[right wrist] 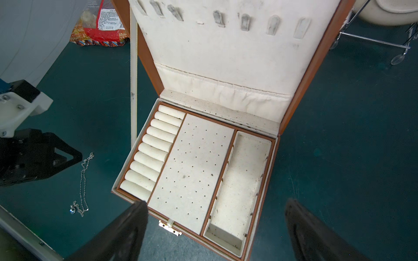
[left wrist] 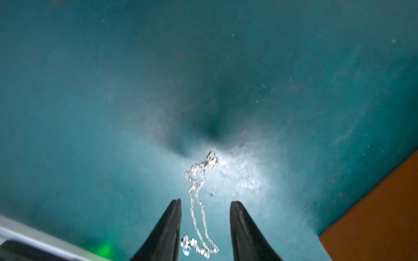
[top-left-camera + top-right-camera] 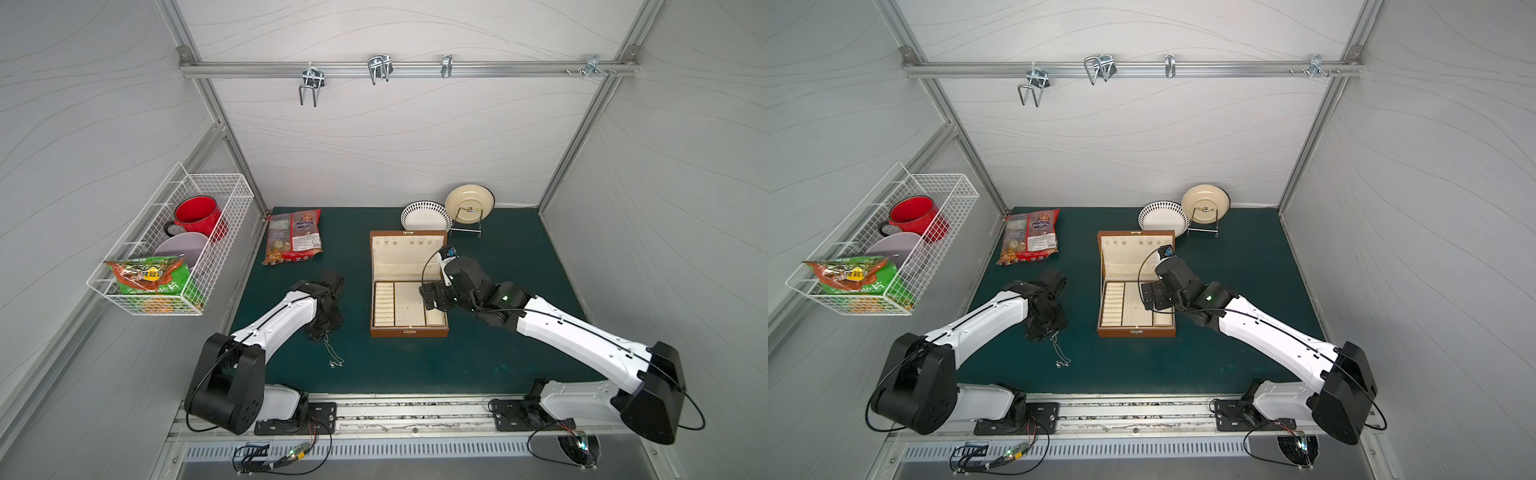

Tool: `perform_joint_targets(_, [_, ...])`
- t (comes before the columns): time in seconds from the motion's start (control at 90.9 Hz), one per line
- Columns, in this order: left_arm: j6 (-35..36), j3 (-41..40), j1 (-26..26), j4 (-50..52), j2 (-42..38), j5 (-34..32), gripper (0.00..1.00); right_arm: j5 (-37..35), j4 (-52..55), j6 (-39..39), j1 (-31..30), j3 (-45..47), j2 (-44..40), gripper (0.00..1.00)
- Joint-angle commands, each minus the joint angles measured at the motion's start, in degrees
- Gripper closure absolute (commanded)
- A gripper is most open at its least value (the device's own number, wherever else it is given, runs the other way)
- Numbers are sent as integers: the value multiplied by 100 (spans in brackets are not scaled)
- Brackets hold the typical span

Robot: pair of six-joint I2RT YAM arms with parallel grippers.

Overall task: Put jewelry chain into jewelry box
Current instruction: Move the jewelry box to the center of the board, then pick up the necklace from the center of the board.

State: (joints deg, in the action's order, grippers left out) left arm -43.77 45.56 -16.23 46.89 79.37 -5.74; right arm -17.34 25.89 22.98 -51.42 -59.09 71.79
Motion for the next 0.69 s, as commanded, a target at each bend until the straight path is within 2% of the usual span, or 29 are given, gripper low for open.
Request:
perform_joint_targets(0.0, [366,44,104,-471,223,78,62,-162,-4,-96,0,-102,40,1])
perform_joint_targets(0.176, [386,-57,336,-650,639,240,67,-205,29,-116,24,-103,21,1])
perform_joint_targets(0.572, [216,-468,348,-769,523,388,67,-217,46,-110,171,-61,-33,1])
perform_joint_targets(0.682, [224,-481,348,-825,620,381,76,-204,35,-86,183,-59,-36,1])
